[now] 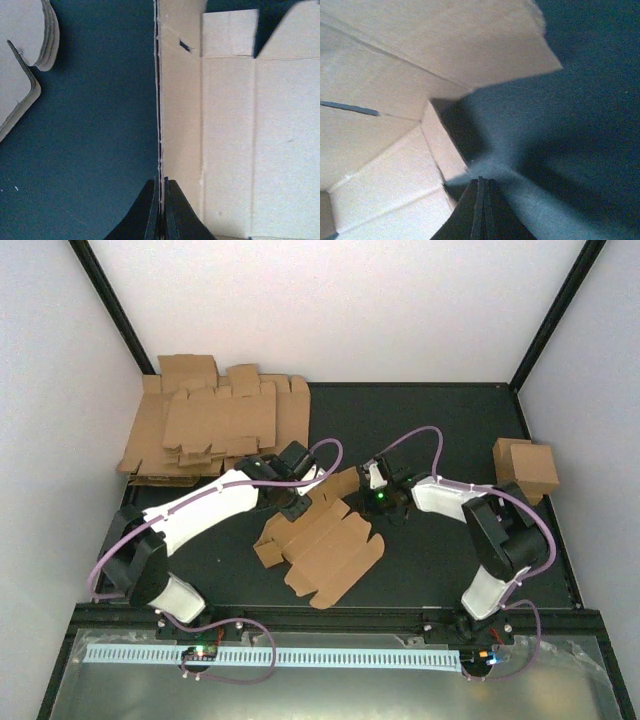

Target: Fold the paper box

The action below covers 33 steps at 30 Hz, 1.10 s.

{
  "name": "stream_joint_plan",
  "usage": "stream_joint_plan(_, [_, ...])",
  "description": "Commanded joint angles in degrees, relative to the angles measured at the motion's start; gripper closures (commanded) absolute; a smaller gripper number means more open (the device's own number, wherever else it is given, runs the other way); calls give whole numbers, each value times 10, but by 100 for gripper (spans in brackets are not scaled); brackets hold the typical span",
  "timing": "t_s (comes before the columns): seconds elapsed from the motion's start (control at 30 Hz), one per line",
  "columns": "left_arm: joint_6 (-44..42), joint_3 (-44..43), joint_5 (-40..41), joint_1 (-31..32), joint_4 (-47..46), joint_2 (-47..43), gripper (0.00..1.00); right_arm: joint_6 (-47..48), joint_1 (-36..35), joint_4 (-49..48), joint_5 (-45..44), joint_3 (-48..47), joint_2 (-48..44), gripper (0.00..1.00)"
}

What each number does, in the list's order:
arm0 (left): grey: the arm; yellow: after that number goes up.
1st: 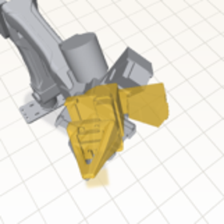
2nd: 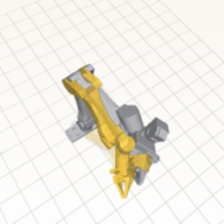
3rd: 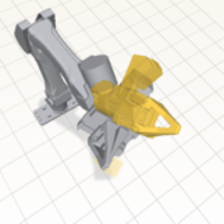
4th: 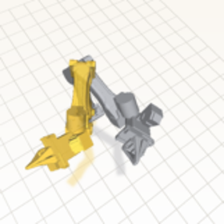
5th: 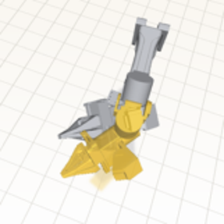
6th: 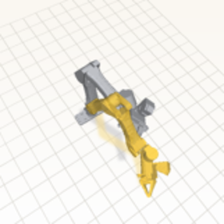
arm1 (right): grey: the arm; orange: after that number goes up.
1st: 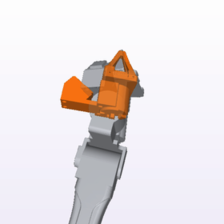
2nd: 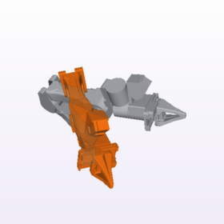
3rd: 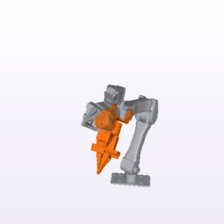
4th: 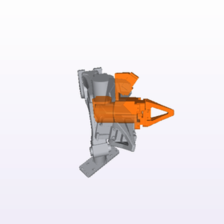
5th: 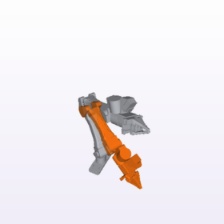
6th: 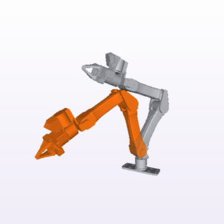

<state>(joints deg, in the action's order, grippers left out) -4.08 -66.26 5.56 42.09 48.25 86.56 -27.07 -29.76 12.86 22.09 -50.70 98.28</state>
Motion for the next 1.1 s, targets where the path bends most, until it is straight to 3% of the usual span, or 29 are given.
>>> stream_joint_plan(0.0, [-1, -1, 21, 8, -2, 18, 99, 5, 2, -12, -4, -3, -32, 98])
stream_joint_plan(0.27, [14, -3, 137, 26, 12, 41, 98, 27, 5, -49, -61, 38, -124, 98])
stream_joint_plan(0.57, [47, -3, 321, 100, 21, 50, 98, 32, 10, -58, -32, 33, -118, 94])
stream_joint_plan(0.67, [58, -1, 355, 125, 20, 55, 98, 24, 9, -83, 9, 39, -138, 87])
stream_joint_plan(0.8, [108, -18, 410, 156, 48, 84, 98, -27, 9, -109, 73, 55, -164, 68])
stream_joint_plan(1.07, [240, -50, 529, 209, 128, 166, 98, -279, 8, -284, 113, 173, -246, 42])
